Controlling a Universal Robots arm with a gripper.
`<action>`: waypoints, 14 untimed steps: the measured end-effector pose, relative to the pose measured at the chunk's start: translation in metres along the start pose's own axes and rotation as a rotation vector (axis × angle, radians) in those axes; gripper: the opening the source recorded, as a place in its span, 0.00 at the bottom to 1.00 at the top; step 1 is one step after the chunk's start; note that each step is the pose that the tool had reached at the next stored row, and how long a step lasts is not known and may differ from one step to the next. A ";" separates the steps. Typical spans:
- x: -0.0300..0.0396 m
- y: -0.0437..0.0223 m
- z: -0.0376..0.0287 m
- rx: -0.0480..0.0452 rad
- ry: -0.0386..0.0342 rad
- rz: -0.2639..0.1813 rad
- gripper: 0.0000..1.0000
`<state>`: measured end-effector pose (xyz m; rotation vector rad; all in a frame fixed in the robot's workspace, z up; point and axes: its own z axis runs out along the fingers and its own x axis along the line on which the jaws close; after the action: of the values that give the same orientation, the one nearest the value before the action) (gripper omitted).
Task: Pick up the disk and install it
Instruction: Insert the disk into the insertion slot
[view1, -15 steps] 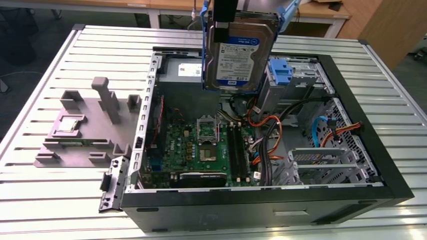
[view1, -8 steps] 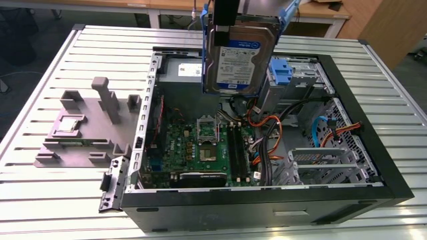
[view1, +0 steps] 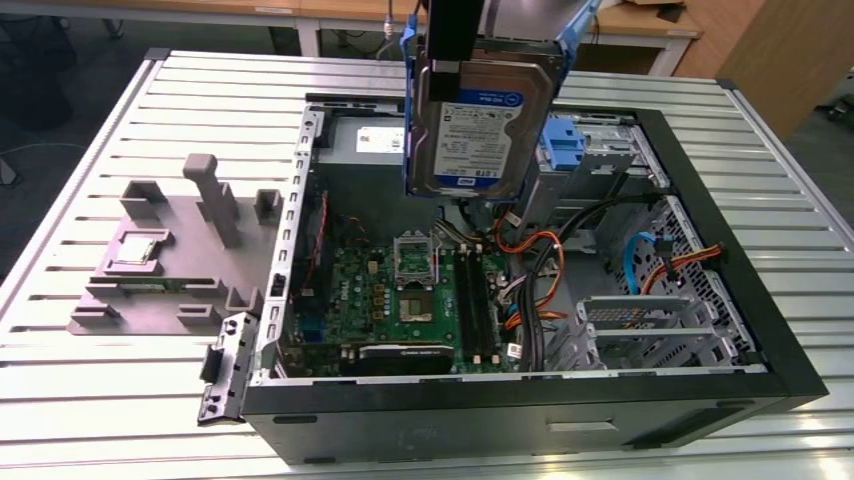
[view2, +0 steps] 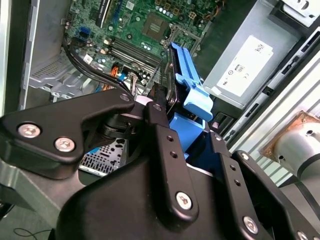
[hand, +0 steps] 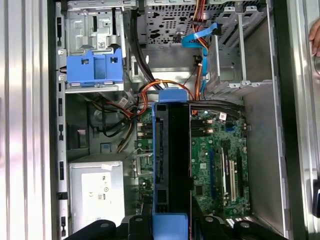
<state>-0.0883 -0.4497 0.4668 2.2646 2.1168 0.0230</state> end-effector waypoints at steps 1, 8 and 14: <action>-0.0006 0.0000 0.0000 0.0000 -0.0007 0.000 0.37; -0.0013 0.0001 0.0001 -0.0001 -0.0011 0.000 0.37; -0.0035 0.0002 0.0001 -0.0001 -0.0012 0.000 0.37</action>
<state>-0.0883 -0.4533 0.4667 2.2638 2.1163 0.0217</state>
